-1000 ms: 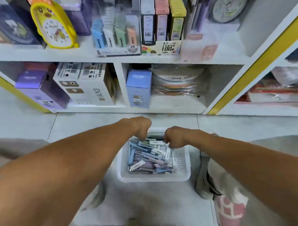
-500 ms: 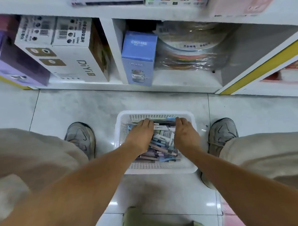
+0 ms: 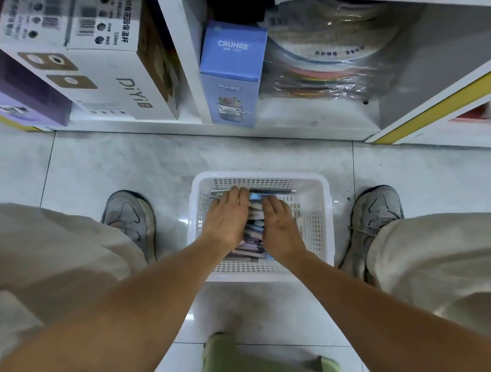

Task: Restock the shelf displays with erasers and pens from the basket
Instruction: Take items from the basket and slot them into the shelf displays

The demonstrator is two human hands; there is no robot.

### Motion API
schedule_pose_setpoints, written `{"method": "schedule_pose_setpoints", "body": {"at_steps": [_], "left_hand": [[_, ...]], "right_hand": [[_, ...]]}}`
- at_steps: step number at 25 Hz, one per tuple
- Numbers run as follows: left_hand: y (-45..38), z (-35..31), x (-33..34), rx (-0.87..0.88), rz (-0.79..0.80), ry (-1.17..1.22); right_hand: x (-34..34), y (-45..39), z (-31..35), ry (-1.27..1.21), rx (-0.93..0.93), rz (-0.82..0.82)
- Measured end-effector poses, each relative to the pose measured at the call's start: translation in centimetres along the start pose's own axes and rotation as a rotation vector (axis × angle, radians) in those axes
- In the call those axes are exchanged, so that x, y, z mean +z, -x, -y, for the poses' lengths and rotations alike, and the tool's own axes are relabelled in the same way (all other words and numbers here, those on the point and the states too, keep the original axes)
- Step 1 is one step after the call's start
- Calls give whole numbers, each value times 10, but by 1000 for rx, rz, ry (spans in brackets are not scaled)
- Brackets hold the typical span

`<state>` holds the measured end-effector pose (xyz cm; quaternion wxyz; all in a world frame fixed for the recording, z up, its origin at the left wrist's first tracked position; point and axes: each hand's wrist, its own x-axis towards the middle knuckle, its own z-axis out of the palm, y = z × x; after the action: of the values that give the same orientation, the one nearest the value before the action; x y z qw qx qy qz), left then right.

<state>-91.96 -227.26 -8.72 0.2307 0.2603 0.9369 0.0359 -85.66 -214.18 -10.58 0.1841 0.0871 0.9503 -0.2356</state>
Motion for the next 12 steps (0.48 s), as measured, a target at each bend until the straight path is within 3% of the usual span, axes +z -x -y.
{"method": "schedule_pose_setpoints", "body": {"at_steps": [2, 5, 8, 12], "left_hand": [[-2, 3, -4, 6, -4, -136], [-7, 1, -2, 42, 14, -210], [-10, -11, 2, 23, 53, -114], [-15, -12, 2, 25, 32, -64]], "right_hand": [[-2, 1, 1, -41, 10, -19], [-11, 1, -14, -45, 147, -201], [-17, -4, -28, -157, 290, -161], [-13, -5, -22, -353, 264, -134]]}}
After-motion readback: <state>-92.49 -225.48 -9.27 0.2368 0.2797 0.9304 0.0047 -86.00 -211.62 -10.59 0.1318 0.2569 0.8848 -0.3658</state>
